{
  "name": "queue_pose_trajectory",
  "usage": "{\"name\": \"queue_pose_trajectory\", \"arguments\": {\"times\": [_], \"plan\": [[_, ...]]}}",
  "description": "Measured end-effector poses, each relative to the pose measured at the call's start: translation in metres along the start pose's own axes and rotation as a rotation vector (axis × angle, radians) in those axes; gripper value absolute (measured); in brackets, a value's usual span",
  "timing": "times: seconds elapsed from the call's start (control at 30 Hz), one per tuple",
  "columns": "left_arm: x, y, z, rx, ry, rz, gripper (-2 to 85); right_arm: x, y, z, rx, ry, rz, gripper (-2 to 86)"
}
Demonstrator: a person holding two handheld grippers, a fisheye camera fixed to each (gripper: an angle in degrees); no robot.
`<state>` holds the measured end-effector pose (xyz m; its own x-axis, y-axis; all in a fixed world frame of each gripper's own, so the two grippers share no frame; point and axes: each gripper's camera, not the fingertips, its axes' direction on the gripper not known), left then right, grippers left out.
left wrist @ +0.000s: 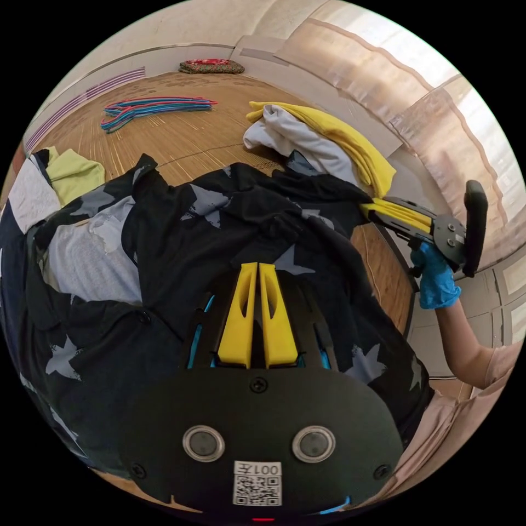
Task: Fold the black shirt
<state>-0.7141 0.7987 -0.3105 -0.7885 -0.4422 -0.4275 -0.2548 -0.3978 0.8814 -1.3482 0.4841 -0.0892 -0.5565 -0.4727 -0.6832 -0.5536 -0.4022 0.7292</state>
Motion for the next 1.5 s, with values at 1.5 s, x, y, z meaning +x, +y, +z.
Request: {"name": "queue_pose_trajectory", "arguments": {"times": [1.5], "plan": [[0.032, 0.119, -0.048, 0.062, -0.036, -0.081, -1.0, -0.112, -0.037, -0.068, 0.336, -0.379, -0.334, 1.5]]}}
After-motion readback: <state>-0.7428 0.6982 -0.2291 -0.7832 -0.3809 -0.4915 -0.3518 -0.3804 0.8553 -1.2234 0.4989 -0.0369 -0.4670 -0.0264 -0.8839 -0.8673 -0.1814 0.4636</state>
